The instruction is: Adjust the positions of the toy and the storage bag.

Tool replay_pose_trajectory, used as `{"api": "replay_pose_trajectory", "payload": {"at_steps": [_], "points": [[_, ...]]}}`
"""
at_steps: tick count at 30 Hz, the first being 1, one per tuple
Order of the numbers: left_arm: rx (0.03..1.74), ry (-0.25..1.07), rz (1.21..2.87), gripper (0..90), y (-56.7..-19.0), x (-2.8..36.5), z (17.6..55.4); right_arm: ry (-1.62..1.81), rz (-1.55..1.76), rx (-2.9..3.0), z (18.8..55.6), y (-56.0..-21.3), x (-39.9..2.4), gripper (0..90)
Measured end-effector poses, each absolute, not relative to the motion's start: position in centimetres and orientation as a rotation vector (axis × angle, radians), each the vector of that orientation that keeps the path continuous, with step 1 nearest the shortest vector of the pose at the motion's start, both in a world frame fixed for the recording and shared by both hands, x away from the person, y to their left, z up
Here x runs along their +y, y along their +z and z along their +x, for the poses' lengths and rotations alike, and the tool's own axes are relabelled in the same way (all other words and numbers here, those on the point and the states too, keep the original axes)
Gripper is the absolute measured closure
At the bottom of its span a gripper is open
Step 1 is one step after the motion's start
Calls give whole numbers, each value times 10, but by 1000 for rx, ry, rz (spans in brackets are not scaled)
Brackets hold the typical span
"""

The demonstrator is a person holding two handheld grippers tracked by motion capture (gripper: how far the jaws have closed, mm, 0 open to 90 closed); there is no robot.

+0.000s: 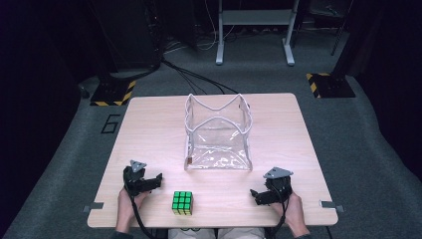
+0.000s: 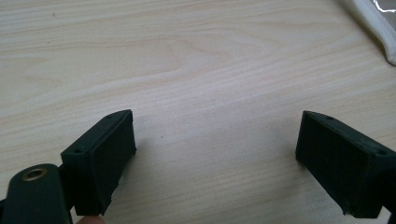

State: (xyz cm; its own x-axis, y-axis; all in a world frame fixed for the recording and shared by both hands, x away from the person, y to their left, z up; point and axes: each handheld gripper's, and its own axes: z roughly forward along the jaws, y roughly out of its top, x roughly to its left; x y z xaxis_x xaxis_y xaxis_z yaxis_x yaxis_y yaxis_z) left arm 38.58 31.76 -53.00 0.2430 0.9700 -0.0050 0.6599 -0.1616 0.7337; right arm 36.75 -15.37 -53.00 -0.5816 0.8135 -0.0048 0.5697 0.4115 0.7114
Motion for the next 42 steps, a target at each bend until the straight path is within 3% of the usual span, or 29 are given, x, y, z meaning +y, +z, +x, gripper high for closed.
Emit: {"api": "replay_pose_trajectory", "payload": {"at_steps": [32, 42], "points": [[1443, 628, 1921, 102, -531, 320, 384, 972, 1157, 2338, 368, -529, -153, 17], [1445, 630, 1921, 102, -531, 319, 384, 1023, 1088, 2385, 365, -519, -135, 3]]}}
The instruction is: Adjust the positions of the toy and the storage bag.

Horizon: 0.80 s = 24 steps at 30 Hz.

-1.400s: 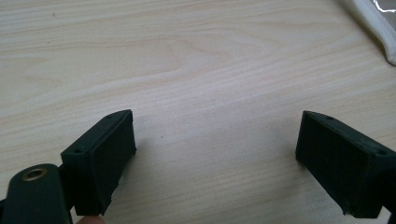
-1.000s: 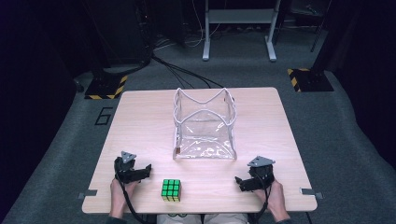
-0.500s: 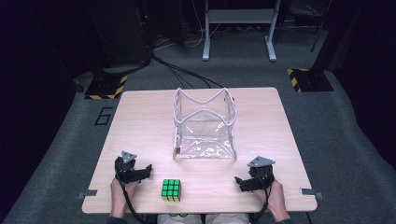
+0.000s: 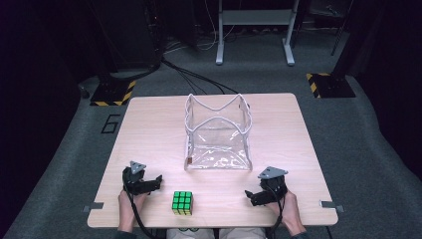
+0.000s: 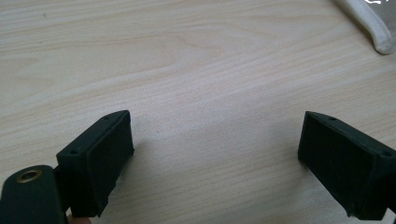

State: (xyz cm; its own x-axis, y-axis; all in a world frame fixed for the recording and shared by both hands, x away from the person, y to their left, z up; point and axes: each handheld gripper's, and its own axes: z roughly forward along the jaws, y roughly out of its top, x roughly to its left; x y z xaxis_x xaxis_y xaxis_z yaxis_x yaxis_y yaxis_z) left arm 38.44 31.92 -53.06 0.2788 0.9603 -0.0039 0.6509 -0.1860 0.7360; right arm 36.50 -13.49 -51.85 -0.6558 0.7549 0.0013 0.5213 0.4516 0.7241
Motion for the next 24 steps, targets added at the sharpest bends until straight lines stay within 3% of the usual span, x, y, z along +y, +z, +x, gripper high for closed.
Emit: {"api": "replay_pose_trajectory", "payload": {"at_steps": [24], "points": [[1452, 628, 1918, 102, -531, 319, 384, 1053, 908, 2510, 359, -495, -80, 0]]}}
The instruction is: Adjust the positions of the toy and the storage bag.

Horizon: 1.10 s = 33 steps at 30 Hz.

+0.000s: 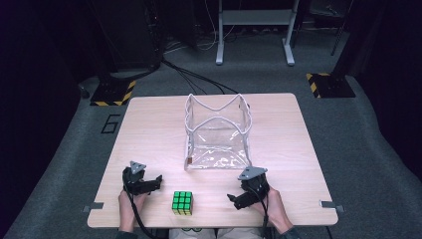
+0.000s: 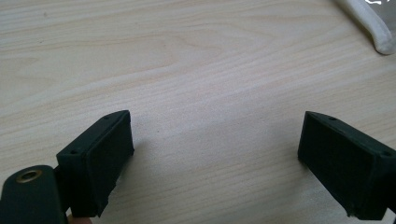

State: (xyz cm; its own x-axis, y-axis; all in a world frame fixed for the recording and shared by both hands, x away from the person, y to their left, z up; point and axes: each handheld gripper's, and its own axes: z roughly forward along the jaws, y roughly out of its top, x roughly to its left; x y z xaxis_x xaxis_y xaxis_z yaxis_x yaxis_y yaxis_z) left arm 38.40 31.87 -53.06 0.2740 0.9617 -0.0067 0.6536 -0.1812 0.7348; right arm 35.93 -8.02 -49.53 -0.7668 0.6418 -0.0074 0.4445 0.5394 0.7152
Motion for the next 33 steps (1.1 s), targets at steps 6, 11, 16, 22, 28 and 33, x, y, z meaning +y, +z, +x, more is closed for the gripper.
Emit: {"api": "replay_pose_trajectory", "payload": {"at_steps": [6, 11, 16, 22, 28, 33], "points": [[1451, 627, 1918, 102, -531, 319, 384, 1066, 862, 2537, 359, -492, -69, 0], [1451, 629, 1917, 103, -531, 319, 384, 1084, 829, 2552, 359, -488, -60, 0], [1451, 629, 1919, 102, -531, 319, 384, 1098, 802, 2577, 357, -486, -50, 0], [1454, 625, 1916, 102, -531, 318, 384, 1115, 757, 2597, 356, -485, -39, 0], [1454, 625, 1916, 102, -531, 318, 384, 1124, 716, 2618, 354, -484, -30, 0], [1453, 625, 1915, 103, -531, 318, 384, 1129, 675, 2646, 352, -484, -19, 0]]}}
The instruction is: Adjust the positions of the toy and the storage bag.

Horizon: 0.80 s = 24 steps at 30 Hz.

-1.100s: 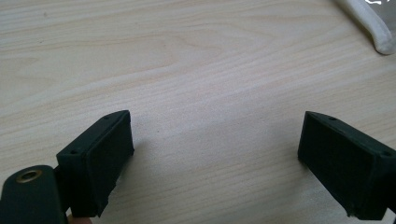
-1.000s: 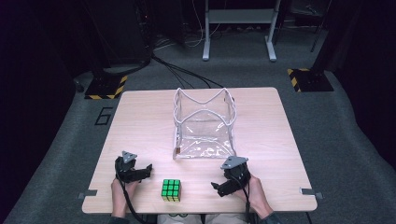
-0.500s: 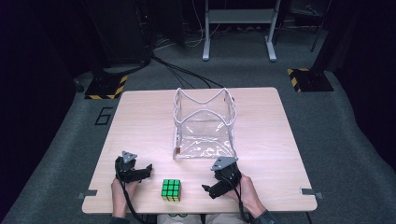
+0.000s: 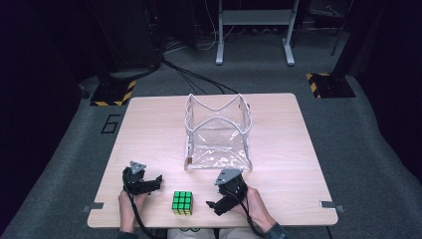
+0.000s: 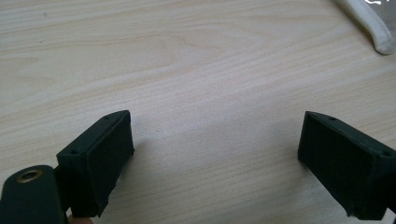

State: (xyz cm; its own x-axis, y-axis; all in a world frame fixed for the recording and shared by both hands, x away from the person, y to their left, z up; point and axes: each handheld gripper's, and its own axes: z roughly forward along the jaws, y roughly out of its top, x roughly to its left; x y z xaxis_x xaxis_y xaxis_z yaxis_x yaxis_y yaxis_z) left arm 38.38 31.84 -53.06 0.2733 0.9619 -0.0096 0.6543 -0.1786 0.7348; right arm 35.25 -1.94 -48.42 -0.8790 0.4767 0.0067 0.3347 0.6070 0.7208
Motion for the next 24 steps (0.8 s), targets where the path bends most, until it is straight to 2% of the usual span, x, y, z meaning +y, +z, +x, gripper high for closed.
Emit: {"api": "replay_pose_trajectory", "payload": {"at_steps": [24], "points": [[1449, 626, 1918, 103, -531, 318, 384, 1154, 521, 2746, 344, -484, 29, 0]]}}
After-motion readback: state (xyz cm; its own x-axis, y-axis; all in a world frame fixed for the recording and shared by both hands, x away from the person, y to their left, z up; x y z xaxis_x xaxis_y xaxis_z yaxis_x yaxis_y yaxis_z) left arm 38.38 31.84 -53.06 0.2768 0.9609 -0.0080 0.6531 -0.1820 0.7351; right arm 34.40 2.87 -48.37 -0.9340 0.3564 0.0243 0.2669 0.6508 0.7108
